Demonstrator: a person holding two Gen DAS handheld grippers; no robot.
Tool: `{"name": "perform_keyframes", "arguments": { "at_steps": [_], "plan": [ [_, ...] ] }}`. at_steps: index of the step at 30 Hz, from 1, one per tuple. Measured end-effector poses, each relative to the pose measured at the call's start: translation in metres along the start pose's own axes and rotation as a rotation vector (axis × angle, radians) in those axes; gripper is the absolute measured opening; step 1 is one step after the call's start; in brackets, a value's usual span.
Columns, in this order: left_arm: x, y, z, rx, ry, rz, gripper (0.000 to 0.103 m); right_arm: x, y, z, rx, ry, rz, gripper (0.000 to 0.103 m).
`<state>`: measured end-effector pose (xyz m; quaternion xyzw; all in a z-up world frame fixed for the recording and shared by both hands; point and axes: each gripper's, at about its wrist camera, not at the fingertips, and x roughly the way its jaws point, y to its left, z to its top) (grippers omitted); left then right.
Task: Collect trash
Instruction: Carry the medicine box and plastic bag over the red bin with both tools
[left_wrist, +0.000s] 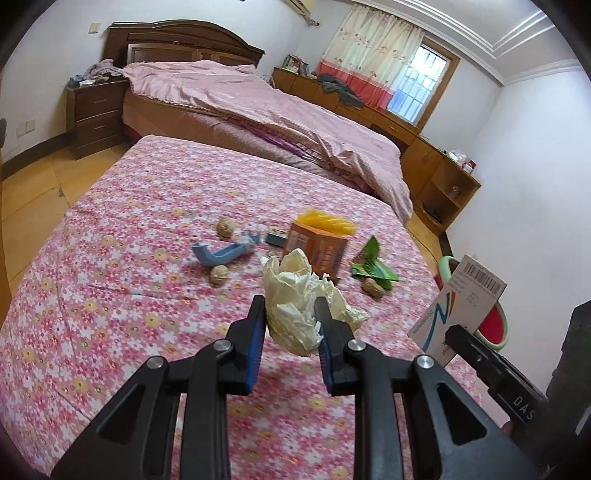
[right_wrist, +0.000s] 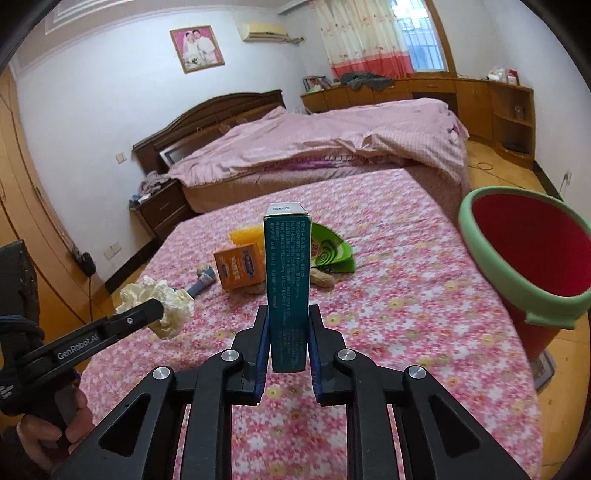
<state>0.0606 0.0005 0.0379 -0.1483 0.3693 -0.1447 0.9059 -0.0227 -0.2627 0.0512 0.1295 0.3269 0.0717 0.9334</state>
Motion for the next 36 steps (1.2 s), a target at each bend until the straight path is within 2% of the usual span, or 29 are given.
{"name": "perform_keyframes", "arguments": {
  "at_steps": [7, 19, 27, 36],
  "plan": [
    [-0.01, -0.029, 0.004, 0.056, 0.008, -0.048, 0.026, -0.034, -0.014, 0.009, 0.039, -0.057, -0.023, 0.018],
    [0.012, -0.083, 0.014, 0.128, 0.042, -0.143, 0.026, -0.068, -0.051, 0.022, 0.089, -0.142, -0.088, 0.018],
    [0.044, -0.137, 0.018, 0.226, 0.086, -0.186, 0.026, -0.078, -0.099, 0.027, 0.166, -0.177, -0.141, 0.018],
    [0.089, -0.214, 0.019, 0.334, 0.121, -0.236, 0.026, -0.082, -0.158, 0.031, 0.239, -0.205, -0.213, 0.018]
  ]
}}
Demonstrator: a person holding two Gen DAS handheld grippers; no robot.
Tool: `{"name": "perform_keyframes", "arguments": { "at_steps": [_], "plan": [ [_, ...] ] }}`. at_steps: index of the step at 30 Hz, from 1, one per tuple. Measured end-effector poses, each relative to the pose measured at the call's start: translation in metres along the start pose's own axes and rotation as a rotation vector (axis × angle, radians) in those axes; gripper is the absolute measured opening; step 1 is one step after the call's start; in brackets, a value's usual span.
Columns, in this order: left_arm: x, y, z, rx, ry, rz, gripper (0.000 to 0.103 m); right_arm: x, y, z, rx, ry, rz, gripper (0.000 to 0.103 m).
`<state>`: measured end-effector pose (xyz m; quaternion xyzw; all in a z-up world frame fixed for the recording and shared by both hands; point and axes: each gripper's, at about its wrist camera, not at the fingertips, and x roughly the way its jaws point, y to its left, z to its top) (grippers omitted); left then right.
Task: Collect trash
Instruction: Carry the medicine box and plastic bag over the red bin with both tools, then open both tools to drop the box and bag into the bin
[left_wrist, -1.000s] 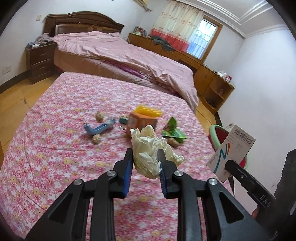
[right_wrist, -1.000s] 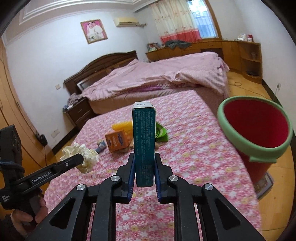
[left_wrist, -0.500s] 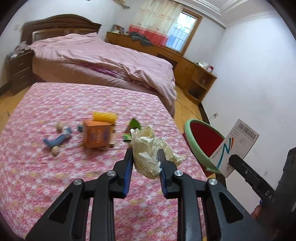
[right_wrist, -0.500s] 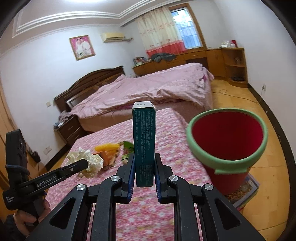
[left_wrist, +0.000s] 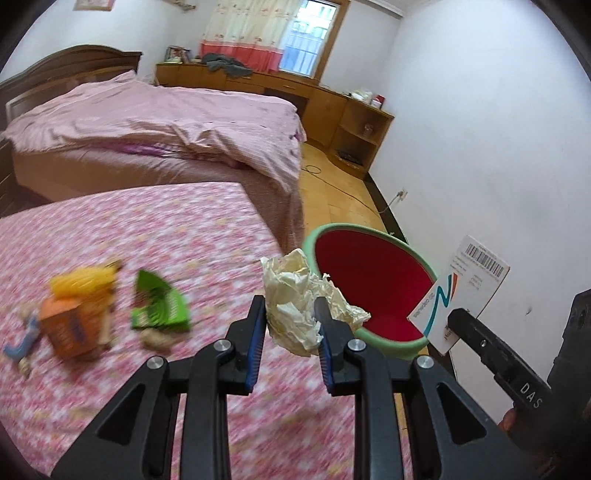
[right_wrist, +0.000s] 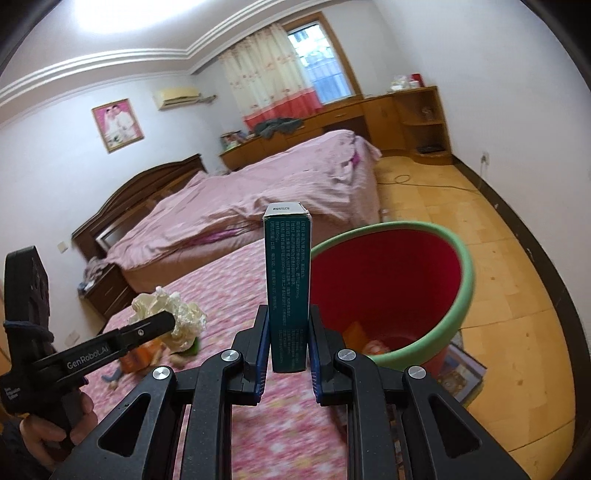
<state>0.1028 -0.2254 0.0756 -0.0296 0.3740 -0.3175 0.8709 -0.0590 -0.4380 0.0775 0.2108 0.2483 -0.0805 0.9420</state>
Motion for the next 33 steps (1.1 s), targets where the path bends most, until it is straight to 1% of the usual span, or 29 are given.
{"name": "perform_keyframes", "arguments": {
  "at_steps": [3, 9, 12, 18, 19, 20, 21, 23, 28, 33],
  "plan": [
    [0.017, -0.018, 0.007, 0.034, 0.02, -0.012, 0.026, 0.005, -0.016, 0.004, 0.018, 0.004, -0.02, 0.018],
    [0.048, -0.049, 0.019, 0.115, 0.044, -0.003, 0.026, 0.021, -0.045, 0.008, 0.053, 0.011, -0.042, 0.018],
    [0.062, -0.059, 0.021, 0.128, 0.056, -0.003, 0.026, 0.029, -0.057, 0.01, 0.072, 0.017, -0.044, 0.018],
    [0.093, -0.066, 0.017, 0.124, 0.113, -0.024, 0.026, 0.035, -0.07, 0.005, 0.091, 0.027, -0.05, 0.019],
    [0.096, -0.068, 0.016, 0.132, 0.119, -0.024, 0.028, 0.037, -0.073, 0.004, 0.093, 0.03, -0.053, 0.019],
    [0.099, -0.07, 0.015, 0.138, 0.122, -0.018, 0.032, 0.038, -0.074, 0.003, 0.095, 0.036, -0.056, 0.02],
    [0.1, -0.072, 0.014, 0.145, 0.125, -0.017, 0.035, 0.04, -0.074, 0.003, 0.1, 0.041, -0.057, 0.021],
    [0.101, -0.073, 0.013, 0.15, 0.126, -0.019, 0.043, 0.045, -0.078, 0.004, 0.118, 0.055, -0.061, 0.021],
    [0.098, -0.072, 0.012, 0.14, 0.115, -0.032, 0.048, 0.049, -0.081, 0.003, 0.141, 0.076, -0.065, 0.024],
    [0.086, -0.065, 0.012, 0.109, 0.109, -0.017, 0.048, 0.046, -0.083, 0.004, 0.157, 0.069, -0.061, 0.024]
  ]
}}
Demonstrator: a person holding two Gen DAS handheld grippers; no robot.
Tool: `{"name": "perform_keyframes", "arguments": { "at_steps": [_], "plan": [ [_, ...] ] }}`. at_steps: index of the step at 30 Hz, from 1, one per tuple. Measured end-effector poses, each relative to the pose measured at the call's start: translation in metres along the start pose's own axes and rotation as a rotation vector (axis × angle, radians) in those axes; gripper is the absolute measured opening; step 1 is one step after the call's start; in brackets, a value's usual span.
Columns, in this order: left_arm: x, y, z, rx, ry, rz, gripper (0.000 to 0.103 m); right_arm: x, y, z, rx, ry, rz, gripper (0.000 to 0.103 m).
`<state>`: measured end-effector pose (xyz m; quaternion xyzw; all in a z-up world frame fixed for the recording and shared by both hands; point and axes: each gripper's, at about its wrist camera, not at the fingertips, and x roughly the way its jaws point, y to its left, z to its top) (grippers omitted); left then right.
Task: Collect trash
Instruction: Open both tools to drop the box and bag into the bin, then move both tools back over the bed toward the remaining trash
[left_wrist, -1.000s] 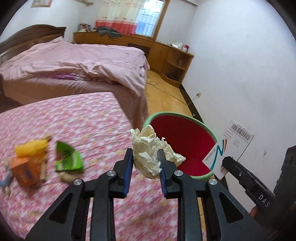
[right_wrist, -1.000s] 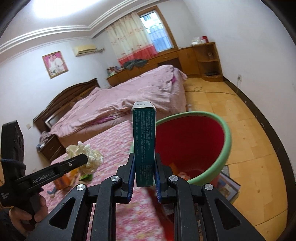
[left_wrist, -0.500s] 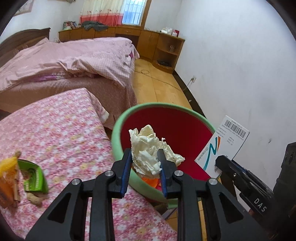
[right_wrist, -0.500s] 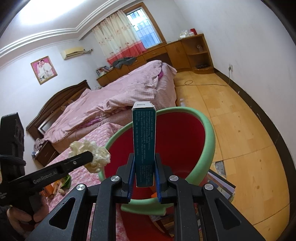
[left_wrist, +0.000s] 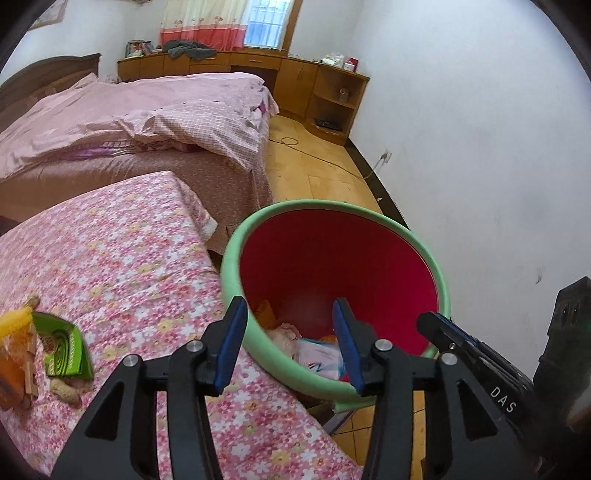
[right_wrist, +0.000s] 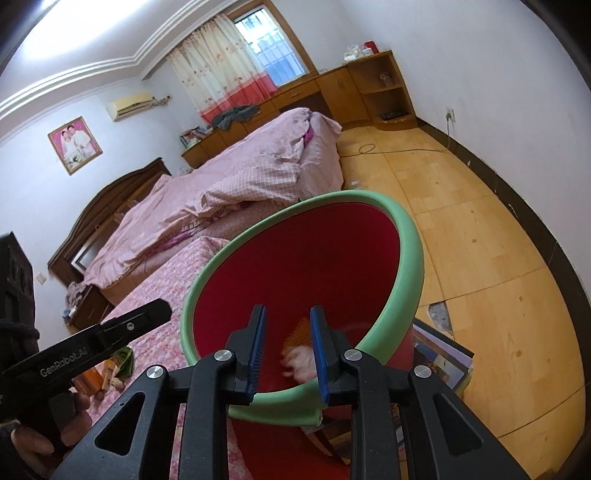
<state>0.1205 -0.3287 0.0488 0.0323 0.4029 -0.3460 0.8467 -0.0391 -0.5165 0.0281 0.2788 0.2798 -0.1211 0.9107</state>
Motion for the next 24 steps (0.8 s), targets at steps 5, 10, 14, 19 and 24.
{"name": "perform_keyframes", "arguments": {
  "at_steps": [5, 10, 14, 19, 24],
  "plan": [
    [-0.018, 0.016, -0.007, -0.044, -0.018, 0.016, 0.048, -0.008, 0.007, -0.003, -0.01, -0.005, 0.015, 0.025],
    [-0.042, 0.034, -0.018, -0.102, -0.041, 0.028, 0.048, -0.017, 0.017, -0.004, -0.013, -0.014, 0.037, 0.026],
    [-0.064, 0.047, -0.024, -0.129, -0.069, 0.052, 0.048, -0.026, 0.027, -0.006, -0.019, -0.022, 0.06, 0.031],
    [-0.089, 0.071, -0.033, -0.181, -0.106, 0.077, 0.048, -0.034, 0.045, -0.012, -0.048, -0.018, 0.082, 0.033],
    [-0.111, 0.099, -0.044, -0.237, -0.128, 0.119, 0.048, -0.04, 0.064, -0.018, -0.071, -0.009, 0.1, 0.034]
  ]
}}
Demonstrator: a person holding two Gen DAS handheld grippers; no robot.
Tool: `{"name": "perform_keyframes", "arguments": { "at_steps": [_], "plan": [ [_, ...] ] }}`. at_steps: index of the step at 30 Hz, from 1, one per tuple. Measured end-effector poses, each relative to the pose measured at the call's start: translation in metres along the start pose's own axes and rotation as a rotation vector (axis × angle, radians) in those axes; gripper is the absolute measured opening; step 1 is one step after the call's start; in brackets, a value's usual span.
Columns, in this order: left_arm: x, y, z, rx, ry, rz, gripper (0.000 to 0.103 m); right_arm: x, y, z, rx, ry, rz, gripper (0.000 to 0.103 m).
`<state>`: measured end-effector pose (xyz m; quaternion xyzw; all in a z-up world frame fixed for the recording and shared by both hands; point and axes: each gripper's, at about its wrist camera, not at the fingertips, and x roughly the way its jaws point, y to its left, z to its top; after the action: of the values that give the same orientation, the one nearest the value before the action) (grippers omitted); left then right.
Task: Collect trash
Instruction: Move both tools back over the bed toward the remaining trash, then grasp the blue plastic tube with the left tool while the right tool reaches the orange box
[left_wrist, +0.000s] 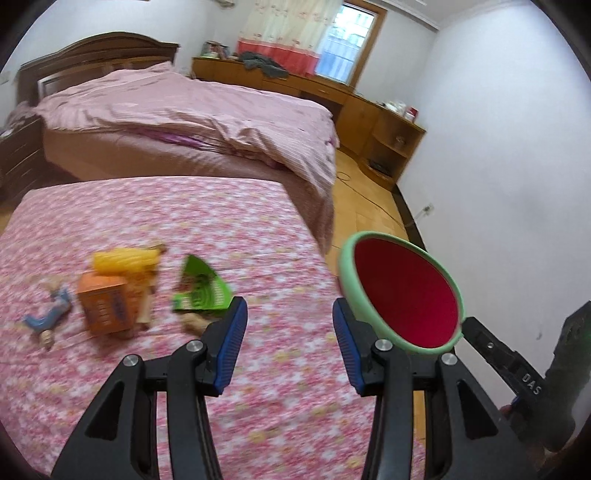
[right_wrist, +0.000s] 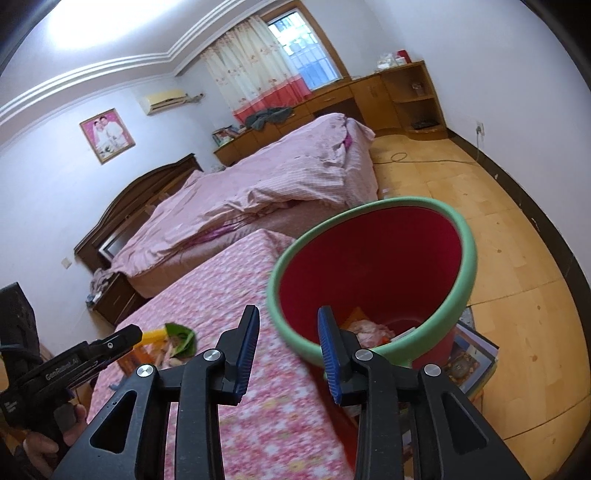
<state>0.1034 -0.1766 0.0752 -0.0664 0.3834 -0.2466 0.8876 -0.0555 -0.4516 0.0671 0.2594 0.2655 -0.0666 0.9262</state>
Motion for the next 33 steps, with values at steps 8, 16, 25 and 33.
{"name": "perform_keyframes", "arguments": {
  "at_steps": [8, 16, 25, 33],
  "plan": [
    [-0.027, 0.054, -0.007, -0.072, -0.034, 0.07, 0.048, 0.003, 0.03, -0.009, -0.05, 0.037, 0.023, 0.038],
    [-0.05, 0.112, -0.014, -0.149, -0.069, 0.149, 0.048, 0.017, 0.058, -0.02, -0.089, 0.088, 0.041, 0.038],
    [-0.064, 0.166, -0.013, -0.183, -0.069, 0.231, 0.048, 0.038, 0.082, -0.034, -0.125, 0.148, 0.047, 0.038],
    [-0.064, 0.21, -0.018, -0.276, -0.07, 0.256, 0.048, 0.057, 0.098, -0.044, -0.145, 0.214, 0.039, 0.038]
  ]
}}
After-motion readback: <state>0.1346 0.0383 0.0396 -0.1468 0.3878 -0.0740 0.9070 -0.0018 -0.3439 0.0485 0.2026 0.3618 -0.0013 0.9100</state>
